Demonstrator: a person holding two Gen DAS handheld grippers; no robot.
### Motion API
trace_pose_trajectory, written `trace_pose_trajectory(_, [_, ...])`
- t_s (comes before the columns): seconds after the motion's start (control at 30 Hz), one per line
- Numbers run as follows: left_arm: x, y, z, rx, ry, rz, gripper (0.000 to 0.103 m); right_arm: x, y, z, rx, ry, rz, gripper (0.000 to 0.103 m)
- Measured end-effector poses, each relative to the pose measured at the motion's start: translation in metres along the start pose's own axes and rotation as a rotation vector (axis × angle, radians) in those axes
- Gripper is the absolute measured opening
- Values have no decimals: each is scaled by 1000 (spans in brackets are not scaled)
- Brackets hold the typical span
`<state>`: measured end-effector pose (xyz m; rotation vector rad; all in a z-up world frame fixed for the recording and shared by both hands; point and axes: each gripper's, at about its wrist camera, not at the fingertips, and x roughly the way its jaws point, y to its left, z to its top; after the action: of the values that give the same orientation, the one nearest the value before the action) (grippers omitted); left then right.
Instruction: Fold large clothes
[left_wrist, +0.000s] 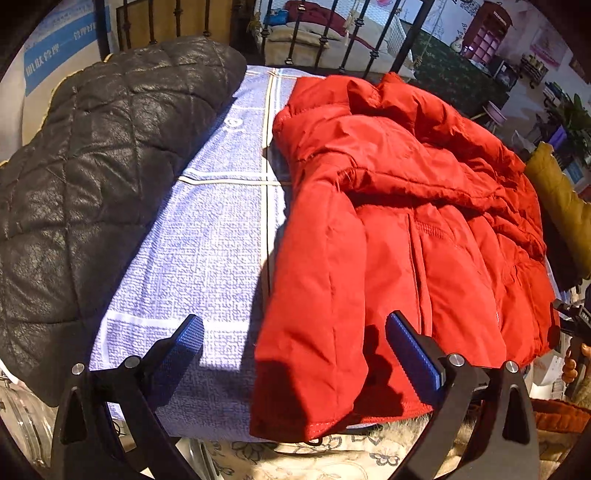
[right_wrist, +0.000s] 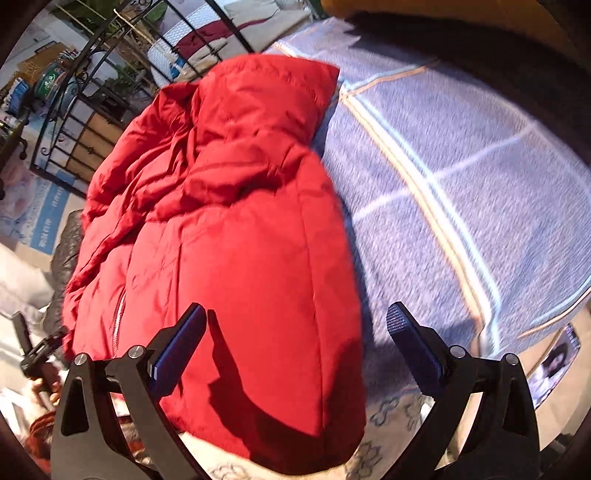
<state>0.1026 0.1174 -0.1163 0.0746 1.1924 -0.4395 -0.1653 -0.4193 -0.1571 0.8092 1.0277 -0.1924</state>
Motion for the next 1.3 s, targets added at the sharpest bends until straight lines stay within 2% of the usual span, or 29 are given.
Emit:
trace_pose_trajectory(0.07, [14,0,-8,6,39,23,97,9,-2,-9,-3,62,42,91])
trace_pose_trajectory(0.13, [25,2,-13,-22,58,3,96,17,0,-15,-14,103,37,85])
trace_pose_trajectory(0.23, [39,4,-16,-69,69,-19,95,25,-2,-22,17,111,82,76])
trace_pose_trajectory(0.3, [46,0,-15,-77,73,-33,86,28,-2,-24,43,102,108,67])
trace_pose_trajectory(0.33, [48,-2,-14,-74,70,-35,78,30,-2,-24,48,98,116,64])
trace_pose_trajectory(0.37, [48,-7,-12,-64,65,-44,64,30,-2,-25,51,94,128,57])
trace_pose_trajectory(0.47, [45,-19,-7,-38,58,-63,37,26,2,-24,52,74,169,36])
trace_pose_trajectory(0.5, [43,-21,-5,-30,53,-61,34,24,4,-24,50,64,180,28])
trace_pose_trajectory(0.57, [38,-23,-6,-28,40,-55,22,17,8,-23,45,42,203,21])
trace_pose_trajectory(0.67, [22,-24,-8,-40,12,-71,13,4,8,-24,61,20,245,14])
trace_pose_trajectory(0.77, [-7,-25,-7,-42,-22,-135,10,-19,8,-22,85,-9,313,12])
trace_pose_trajectory(0.83, [-20,-28,-6,-25,-35,-152,10,-36,11,-20,79,-25,341,12])
trace_pose_trajectory(1.03, [-56,-38,-22,90,-12,-171,10,-88,23,-26,16,-51,356,11])
trace_pose_trajectory(1.13, [-45,-32,-36,91,37,-137,10,-89,11,-35,43,-33,333,11])
trace_pose_trajectory(1.3, [-12,-19,-39,-18,69,-117,10,-68,0,-42,116,-22,369,11])
